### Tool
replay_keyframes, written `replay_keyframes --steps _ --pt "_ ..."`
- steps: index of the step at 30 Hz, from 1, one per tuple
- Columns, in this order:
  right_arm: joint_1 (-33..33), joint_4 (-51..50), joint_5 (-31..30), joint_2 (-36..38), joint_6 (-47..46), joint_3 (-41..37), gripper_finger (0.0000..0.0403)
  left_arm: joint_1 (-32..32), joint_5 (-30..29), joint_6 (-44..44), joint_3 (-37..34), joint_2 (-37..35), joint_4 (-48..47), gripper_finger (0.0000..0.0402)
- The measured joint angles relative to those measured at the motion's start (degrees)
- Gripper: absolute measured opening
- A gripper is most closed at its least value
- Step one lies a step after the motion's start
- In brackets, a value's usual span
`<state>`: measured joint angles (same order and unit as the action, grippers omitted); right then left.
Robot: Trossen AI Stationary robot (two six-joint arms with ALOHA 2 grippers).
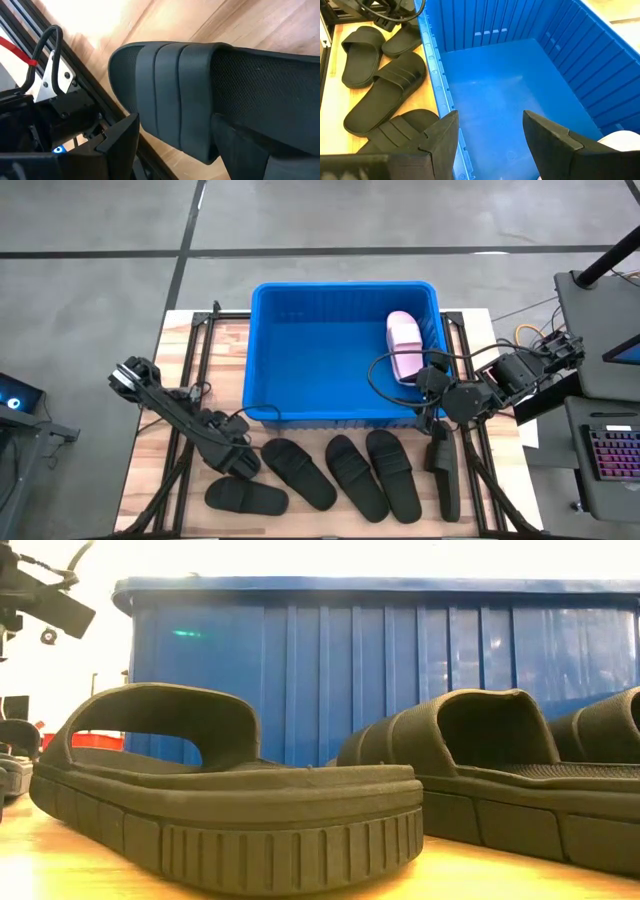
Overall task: Pick and place slides into bin
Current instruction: Put the black slide into the blue bin
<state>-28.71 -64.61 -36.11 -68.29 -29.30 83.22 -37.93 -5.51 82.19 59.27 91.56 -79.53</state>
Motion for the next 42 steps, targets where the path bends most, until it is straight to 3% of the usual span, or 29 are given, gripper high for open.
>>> replay_keyframes --steps 16,33,37,42 --pt "0.00 -0.07 -0.01 0.00 -0.13 -0.02 0.0210 0.00 2.17 3.32 2.93 3.71 3.61 0.0233" --pt "0.00 0.18 -0.01 0.00 -0.66 -0.02 0.0210 0.04 2.31 7.52 -7.61 3.99 2.52 0.0232" --pt "0.00 0.36 -0.01 0.00 -0.66 -0.02 0.0210 0.04 2.93 7.50 -8.40 3.91 2.65 0.0206" --pt "0.00 0.54 -0.01 0.00 -0.68 -0.02 0.0210 0.04 3.05 7.02 -7.46 3.01 3.10 0.0128"
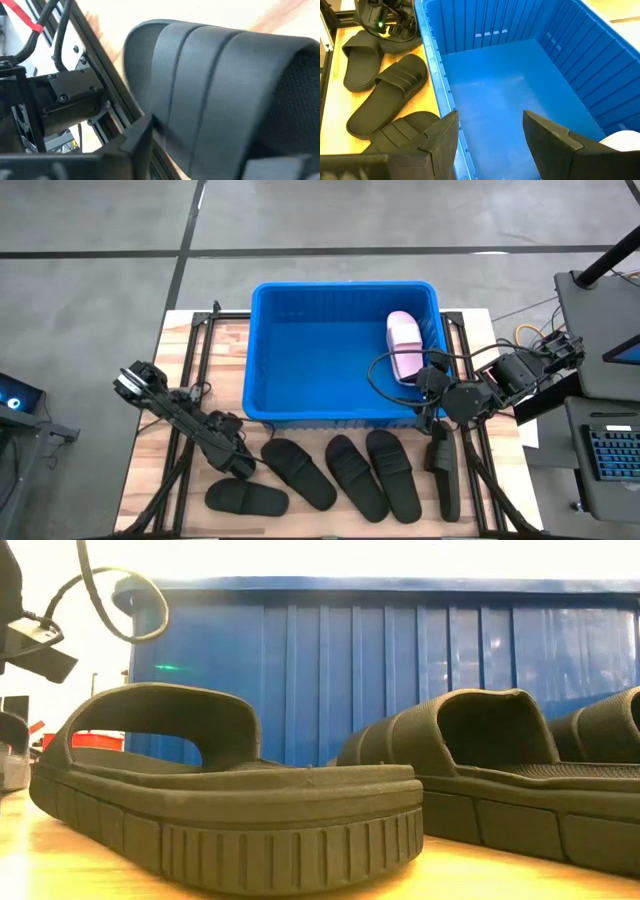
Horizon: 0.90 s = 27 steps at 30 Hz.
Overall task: Pick and place slides into bin
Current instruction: Put the black slide into the blue bin
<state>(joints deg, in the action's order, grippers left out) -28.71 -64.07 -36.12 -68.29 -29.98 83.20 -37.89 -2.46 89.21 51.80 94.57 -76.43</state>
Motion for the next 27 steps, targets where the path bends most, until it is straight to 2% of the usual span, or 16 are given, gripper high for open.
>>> replay_keyframes --steps 5,7,13,18,22,27 --pt "0.00 0.02 0.00 0.00 0.00 0.00 0.0210 0.00 -0.08 -3.42 1.32 -0.69 -0.62 0.0027" --pt "0.00 0.02 0.00 0.00 0.00 0.00 0.0210 0.00 -0.26 -4.35 2.15 -0.94 -1.00 0.0009" --pt "0.00 0.02 0.00 0.00 -0.01 0.00 0.0210 0.00 0.10 -8.32 4.73 -4.87 -1.92 0.0006" --pt "0.00 0.00 0.00 0.00 0.02 0.00 0.0210 -0.04 -1.69 -24.33 9.24 -10.37 -1.75 0.0002" --pt "0.00 -0.02 0.00 0.00 0.04 0.00 0.0210 0.00 1.89 -35.80 14.11 -14.69 -1.66 0.0001" --pt "0.00 -0.01 0.00 0.00 0.07 0.00 0.0210 -0.04 5.56 -37.71 20.09 -19.99 4.34 0.0001"
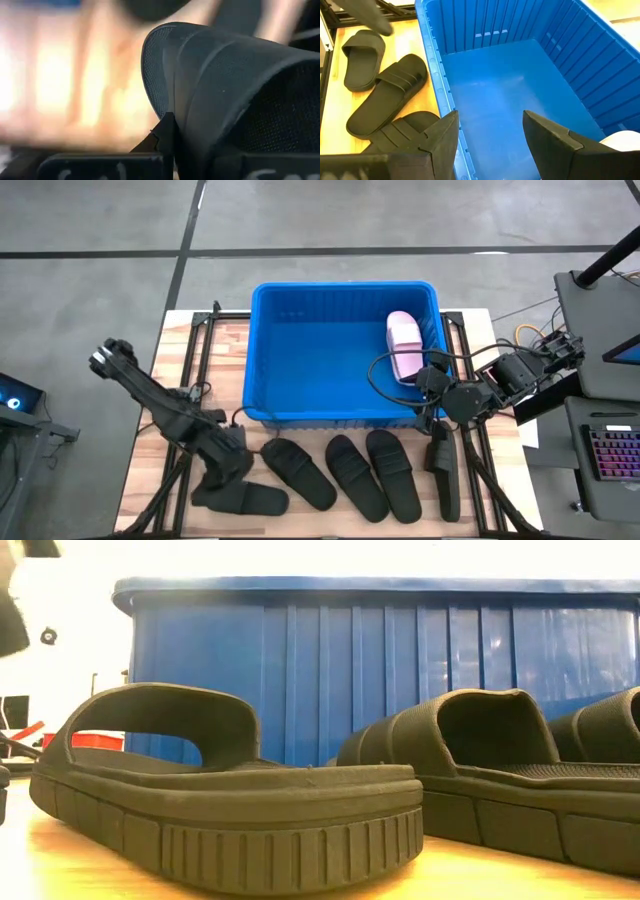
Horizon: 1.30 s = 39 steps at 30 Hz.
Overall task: Pick and place slides into bin
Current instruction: Put the black slide into the blue bin
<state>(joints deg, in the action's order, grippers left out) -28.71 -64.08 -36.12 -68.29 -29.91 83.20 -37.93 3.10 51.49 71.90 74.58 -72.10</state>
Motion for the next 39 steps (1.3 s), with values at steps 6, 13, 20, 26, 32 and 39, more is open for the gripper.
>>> replay_keyframes --steps 6,13,20,26,32,39 --pt "0.00 -0.01 0.00 0.00 0.17 0.00 0.0210 0.65 -13.67 -8.19 1.82 -4.71 26.20 0.0000" --pt "0.00 0.16 -0.02 0.00 -0.02 0.00 0.0210 5.74 -30.88 -22.28 2.22 -6.82 42.12 0.0000" --pt "0.00 3.90 -2.43 0.00 -0.44 0.17 0.0210 14.89 -32.18 -35.75 3.40 -4.51 54.24 0.0000" --pt "-0.02 4.76 -8.33 0.27 -1.97 2.85 0.0210 22.24 -32.13 -41.83 6.25 -0.69 58.54 0.0000" --pt "-0.02 4.69 -19.28 2.35 -1.09 5.58 0.0210 27.80 -32.55 -41.85 9.88 3.92 58.17 0.0000" --pt "-0.02 4.82 -22.62 5.67 1.49 7.43 0.0210 31.55 -32.80 -47.78 14.73 9.38 58.16 0.0000"
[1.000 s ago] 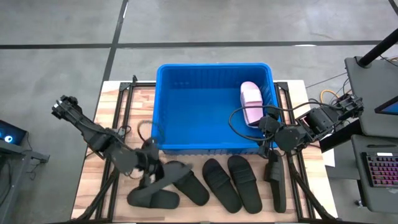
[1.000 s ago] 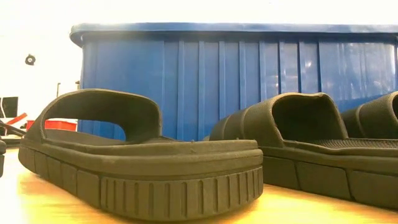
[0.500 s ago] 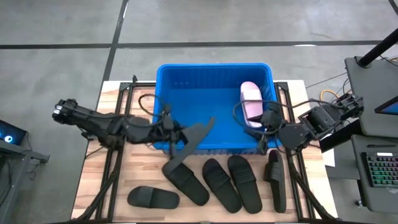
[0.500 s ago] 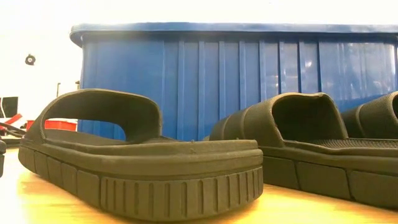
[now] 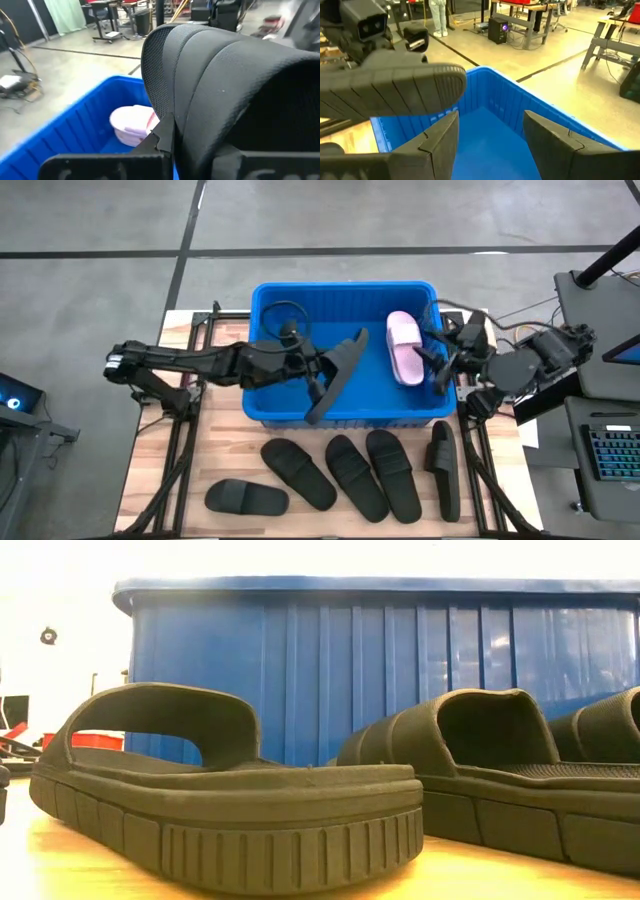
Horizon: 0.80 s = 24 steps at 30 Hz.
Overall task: Pick and place slides into bin
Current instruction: Put the black slide into the blue bin
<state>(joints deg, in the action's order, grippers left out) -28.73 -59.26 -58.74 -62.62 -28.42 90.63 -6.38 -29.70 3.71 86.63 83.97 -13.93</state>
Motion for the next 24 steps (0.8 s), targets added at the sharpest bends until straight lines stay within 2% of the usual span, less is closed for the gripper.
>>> replay_keyframes --steps 8,14,18,24 --pt "0.00 0.00 0.11 1.50 0.04 0.00 0.0210 5.06 -0.95 -9.31 4.84 4.07 0.40 0.0000" --pt "0.03 0.08 -0.92 1.44 7.56 0.00 0.0210 9.17 -2.08 -10.17 7.60 7.81 0.01 0.0000" --pt "0.04 0.20 -8.51 1.49 9.10 0.00 0.0210 10.62 -6.44 -10.15 9.18 10.89 0.35 0.0000" --pt "0.31 0.28 -19.73 2.81 11.88 0.04 0.0210 12.24 -8.69 -10.62 12.28 16.81 -1.17 0.0000"
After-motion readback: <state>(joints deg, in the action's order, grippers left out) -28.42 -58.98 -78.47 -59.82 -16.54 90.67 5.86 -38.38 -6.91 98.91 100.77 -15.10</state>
